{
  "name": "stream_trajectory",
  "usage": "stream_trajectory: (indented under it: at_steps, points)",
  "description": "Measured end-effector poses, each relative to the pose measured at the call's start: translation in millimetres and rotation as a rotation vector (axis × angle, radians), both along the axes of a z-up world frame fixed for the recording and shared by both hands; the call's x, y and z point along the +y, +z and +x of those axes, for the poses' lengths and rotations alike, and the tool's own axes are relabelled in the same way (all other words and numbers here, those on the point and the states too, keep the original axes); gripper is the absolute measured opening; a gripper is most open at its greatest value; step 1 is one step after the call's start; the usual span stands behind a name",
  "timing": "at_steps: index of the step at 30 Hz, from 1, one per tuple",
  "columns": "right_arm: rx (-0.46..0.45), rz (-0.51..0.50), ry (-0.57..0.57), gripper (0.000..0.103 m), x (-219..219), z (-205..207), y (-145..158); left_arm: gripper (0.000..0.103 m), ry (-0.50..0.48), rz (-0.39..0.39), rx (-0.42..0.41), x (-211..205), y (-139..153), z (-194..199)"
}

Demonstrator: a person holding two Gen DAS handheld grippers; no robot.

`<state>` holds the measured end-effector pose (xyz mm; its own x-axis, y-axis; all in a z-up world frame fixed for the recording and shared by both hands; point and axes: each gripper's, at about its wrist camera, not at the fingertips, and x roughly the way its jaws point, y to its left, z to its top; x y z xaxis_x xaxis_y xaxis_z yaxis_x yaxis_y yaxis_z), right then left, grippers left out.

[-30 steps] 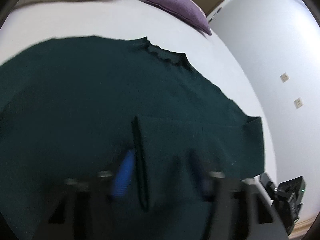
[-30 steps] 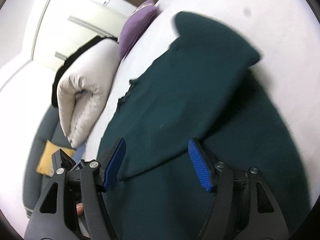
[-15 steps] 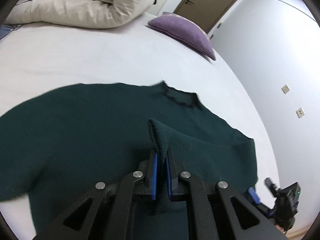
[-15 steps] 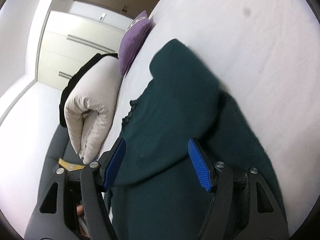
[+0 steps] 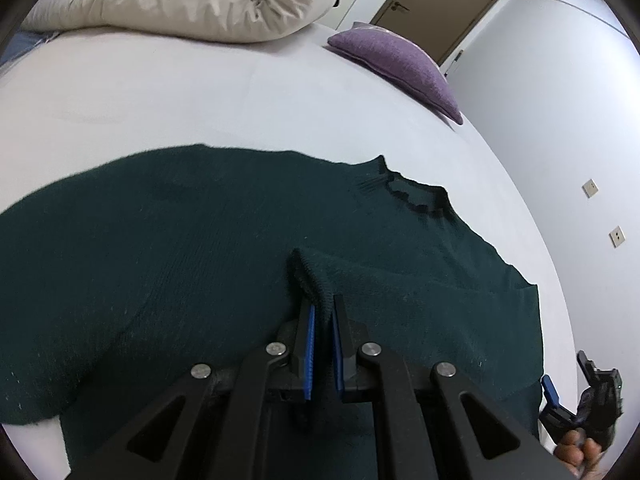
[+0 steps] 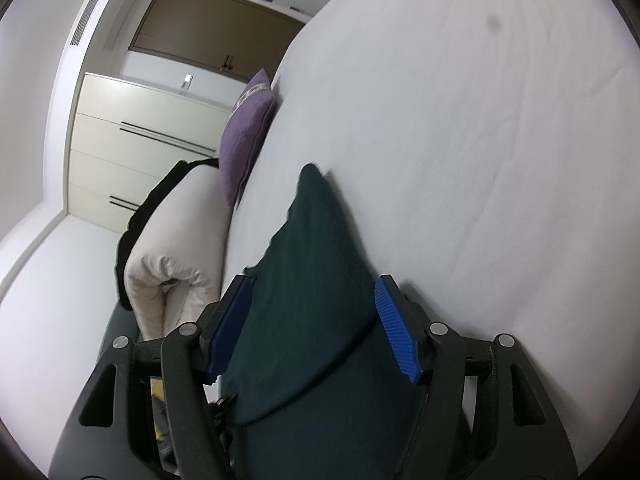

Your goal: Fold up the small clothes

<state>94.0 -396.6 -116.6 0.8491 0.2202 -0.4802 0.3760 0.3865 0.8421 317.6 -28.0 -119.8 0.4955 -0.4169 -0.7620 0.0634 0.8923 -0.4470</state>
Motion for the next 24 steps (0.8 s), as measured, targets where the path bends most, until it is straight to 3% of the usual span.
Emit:
stream_trajectory:
  at_steps: [4, 8, 10, 13, 15, 19, 22, 24]
  points:
    - [0.026, 0.096, 0.081, 0.065, 15, 2, 0, 0.009, 0.003, 0.013, 0.007, -1, -5, -3]
    - [0.089, 0.015, 0.141, 0.062, 35, 25, -2, 0.009, 0.001, 0.009, 0.0, -1, -3, 1]
    - [0.107, -0.044, 0.126, 0.054, 30, 30, -6, 0.009, 0.005, 0.013, -0.023, 0, 1, 3]
    - [0.129, -0.062, 0.132, 0.058, 29, 25, 3, 0.009, 0.001, 0.018, -0.027, -1, -3, 4]
    - [0.09, -0.061, 0.144, 0.058, 23, 22, 19, 0.009, -0.003, 0.024, -0.032, -3, -12, 2]
    - [0.163, -0.348, 0.164, 0.058, 14, 52, 54, 0.012, 0.008, 0.011, -0.052, -1, -14, 0]
    - [0.248, -0.418, 0.201, 0.056, 4, 93, 47, 0.012, 0.006, 0.02, -0.067, -2, -14, -1]
    - [0.287, -0.451, 0.231, 0.049, 1, 121, 39, 0.012, 0.003, 0.028, -0.071, -3, -14, -1]
